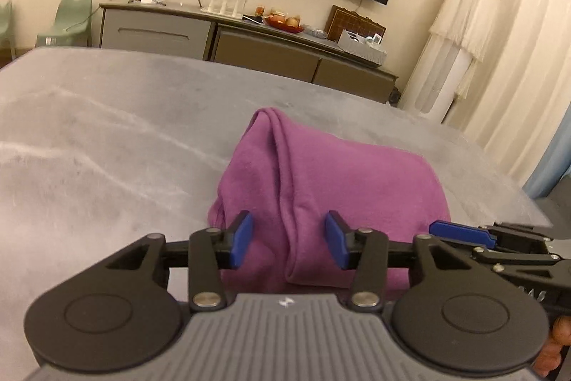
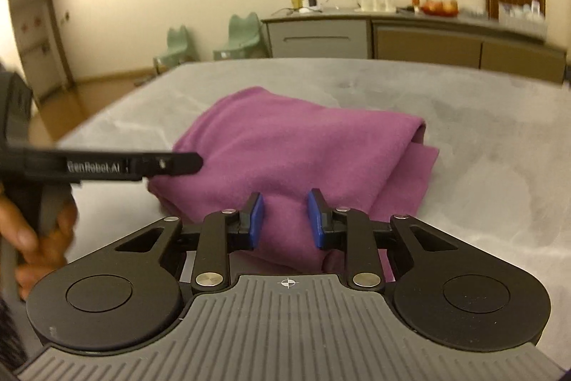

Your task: Fold clothes

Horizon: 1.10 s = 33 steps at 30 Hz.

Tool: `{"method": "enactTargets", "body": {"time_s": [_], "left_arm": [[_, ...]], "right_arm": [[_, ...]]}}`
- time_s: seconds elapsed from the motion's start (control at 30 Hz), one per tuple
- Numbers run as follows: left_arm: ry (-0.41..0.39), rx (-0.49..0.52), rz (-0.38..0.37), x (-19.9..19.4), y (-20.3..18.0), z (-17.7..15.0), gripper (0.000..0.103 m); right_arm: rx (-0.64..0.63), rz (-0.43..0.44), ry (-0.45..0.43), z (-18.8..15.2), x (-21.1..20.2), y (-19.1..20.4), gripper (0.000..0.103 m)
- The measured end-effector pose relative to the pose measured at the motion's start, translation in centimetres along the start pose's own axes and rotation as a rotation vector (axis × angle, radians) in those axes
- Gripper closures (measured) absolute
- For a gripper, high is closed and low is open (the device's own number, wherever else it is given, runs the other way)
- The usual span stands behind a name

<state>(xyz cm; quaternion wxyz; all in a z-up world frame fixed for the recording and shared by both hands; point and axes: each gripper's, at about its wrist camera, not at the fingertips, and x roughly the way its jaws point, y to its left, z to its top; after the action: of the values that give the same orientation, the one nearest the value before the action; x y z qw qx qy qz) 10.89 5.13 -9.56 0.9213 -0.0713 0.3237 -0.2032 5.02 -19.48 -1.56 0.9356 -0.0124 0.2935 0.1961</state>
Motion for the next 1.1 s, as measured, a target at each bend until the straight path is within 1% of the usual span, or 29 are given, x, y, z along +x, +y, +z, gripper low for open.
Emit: {"method": "enactTargets", "body": {"time_s": [0.07,0.1,0.17,0.2,0.23,0.27,0.3,0.33,0.37,0.4,0.43,0.57,0.67,0.7,0.73,0.77,0.8,0.83,0.87,0.9,0.93,0.97,1.0,1.03,1.07,1.1], "left_arm": [[-0.005,-0.002,-0.002,0.0,0.2,-0.2,0.055],[-0.009,-0.007,-0.007,-0.1,0.4,-0.3,0.055],[-0.026,-0.03,-0.017,-0.7,0.8,0.1,0.057],[-0.05,-0.036,-0.011,-1.4,0.7,0.6,0.058],[-0.076,-0.041,-0.004,-2.0,0.7,1.1,0.06],[-0.102,-0.046,0.005,-2.3,1.0,1.3,0.059],[-0.09,-0.054,0.022,-2.1,1.4,1.3,0.061],[-0.06,-0.053,0.041,-1.4,1.6,1.0,0.066],[-0.03,-0.053,0.059,-0.7,1.8,0.6,0.077],[0.0,-0.052,0.077,-0.1,2.0,0.3,0.073],[0.025,-0.05,0.092,0.5,2.1,0.1,0.073],[0.045,-0.018,0.114,0.7,1.4,0.6,0.073],[0.053,0.015,0.128,0.3,0.6,0.8,0.076],[0.044,0.006,0.12,-0.5,0.6,0.9,0.075],[0.023,-0.013,0.112,-1.4,0.8,1.1,0.074],[-0.039,-0.066,0.108,-2.9,1.3,1.2,0.074],[-0.107,-0.121,0.095,-4.4,1.7,1.4,0.069],[-0.179,-0.172,0.05,-5.7,2.0,1.7,0.064],[-0.188,-0.177,0.013,-5.6,1.7,2.2,0.059],[-0.186,-0.173,-0.015,-5.4,1.4,2.6,0.06],[-0.143,-0.133,-0.005,-4.1,0.8,2.7,0.061],[-0.1,-0.094,0.004,-2.9,0.2,2.8,0.061],[-0.05,-0.059,0.015,-1.6,-0.3,2.8,0.067],[0.014,-0.049,0.025,0.0,-0.2,2.4,0.067],[0.033,-0.057,0.017,0.7,0.1,1.8,0.065],[0.032,-0.061,0.008,0.8,0.3,1.6,0.064]], "right_arm": [[-0.042,-0.023,-0.001,0.3,0.5,0.4,0.075],[-0.041,-0.023,0.003,0.8,0.8,-0.7,0.075],[-0.065,-0.024,0.003,1.0,0.1,-0.3,0.076],[-0.062,-0.025,-0.014,0.9,-0.8,-0.2,0.075],[-0.06,-0.027,-0.031,0.8,-1.6,0.0,0.07],[-0.058,-0.028,-0.048,0.7,-2.5,0.1,0.069],[-0.057,-0.03,-0.063,0.6,-3.3,0.2,0.069],[-0.08,-0.037,-0.034,0.1,-2.7,0.4,0.069],[-0.081,-0.039,0.015,-0.6,-1.6,0.0,0.069],[-0.091,-0.049,0.011,-1.3,-1.1,-0.2,0.07],[-0.116,-0.074,0.009,-1.5,-1.0,-0.2,0.069],[-0.167,-0.116,0.02,-1.1,-0.1,0.2,0.069],[-0.162,-0.093,0.047,0.1,-0.4,-0.5,0.068],[-0.157,-0.082,0.054,0.7,-0.9,-0.8,0.068],[-0.15,-0.071,0.059,1.3,-1.4,-1.1,0.067],[-0.118,-0.079,0.016,2.1,-2.6,-1.5,0.065],[-0.108,-0.077,-0.022,2.7,-3.5,-1.4,0.063],[-0.098,-0.074,-0.059,3.3,-4.3,-1.2,0.061],[-0.097,-0.055,-0.072,3.9,-4.3,-0.8,0.06],[-0.105,-0.035,-0.068,4.2,-3.6,-0.2,0.06],[-0.114,-0.016,-0.064,4.5,-2.8,0.4,0.059],[-0.133,-0.018,-0.055,4.4,-1.8,0.9,0.059],[-0.147,-0.025,-0.043,4.2,-0.8,1.3,0.059],[-0.153,-0.032,-0.024,3.8,0.4,1.5,0.059],[-0.144,-0.031,0.005,3.1,1.6,1.4,0.059],[-0.141,-0.032,0.006,2.6,2.1,1.3,0.058]]}}
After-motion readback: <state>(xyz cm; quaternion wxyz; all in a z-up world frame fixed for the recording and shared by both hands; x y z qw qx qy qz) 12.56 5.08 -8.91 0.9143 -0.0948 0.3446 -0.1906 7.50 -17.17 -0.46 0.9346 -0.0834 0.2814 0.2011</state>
